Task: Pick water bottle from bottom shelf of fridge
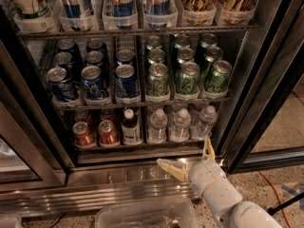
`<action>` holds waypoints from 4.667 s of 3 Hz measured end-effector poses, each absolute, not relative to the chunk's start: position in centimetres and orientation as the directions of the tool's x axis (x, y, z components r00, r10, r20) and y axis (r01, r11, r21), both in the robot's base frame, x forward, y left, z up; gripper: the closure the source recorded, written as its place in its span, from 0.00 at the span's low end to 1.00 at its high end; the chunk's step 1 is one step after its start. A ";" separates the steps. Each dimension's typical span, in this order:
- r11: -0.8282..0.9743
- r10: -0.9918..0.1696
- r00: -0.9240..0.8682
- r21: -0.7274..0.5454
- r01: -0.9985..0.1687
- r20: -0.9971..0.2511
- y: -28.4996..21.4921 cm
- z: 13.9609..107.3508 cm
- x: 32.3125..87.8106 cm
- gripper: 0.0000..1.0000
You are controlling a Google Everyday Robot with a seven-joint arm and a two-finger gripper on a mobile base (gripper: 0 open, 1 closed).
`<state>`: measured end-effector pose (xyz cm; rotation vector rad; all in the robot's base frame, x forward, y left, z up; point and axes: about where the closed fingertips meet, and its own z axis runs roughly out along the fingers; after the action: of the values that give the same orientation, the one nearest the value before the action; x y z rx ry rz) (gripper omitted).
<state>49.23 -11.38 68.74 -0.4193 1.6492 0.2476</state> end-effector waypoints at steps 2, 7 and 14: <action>0.913 -0.100 -0.035 -0.078 -0.401 -0.994 -11.6 66.9 50.2 0.00; 0.948 -0.003 0.011 -0.006 -0.317 -1.000 -13.1 60.5 54.4 0.00; 0.945 -0.011 0.011 -0.014 -0.326 -1.000 -12.9 61.0 57.0 0.28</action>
Offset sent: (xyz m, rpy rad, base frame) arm 0.0191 -0.0086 -0.0463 0.0836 -0.0822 -0.0278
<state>57.04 -12.94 60.97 -0.2707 1.5458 0.2505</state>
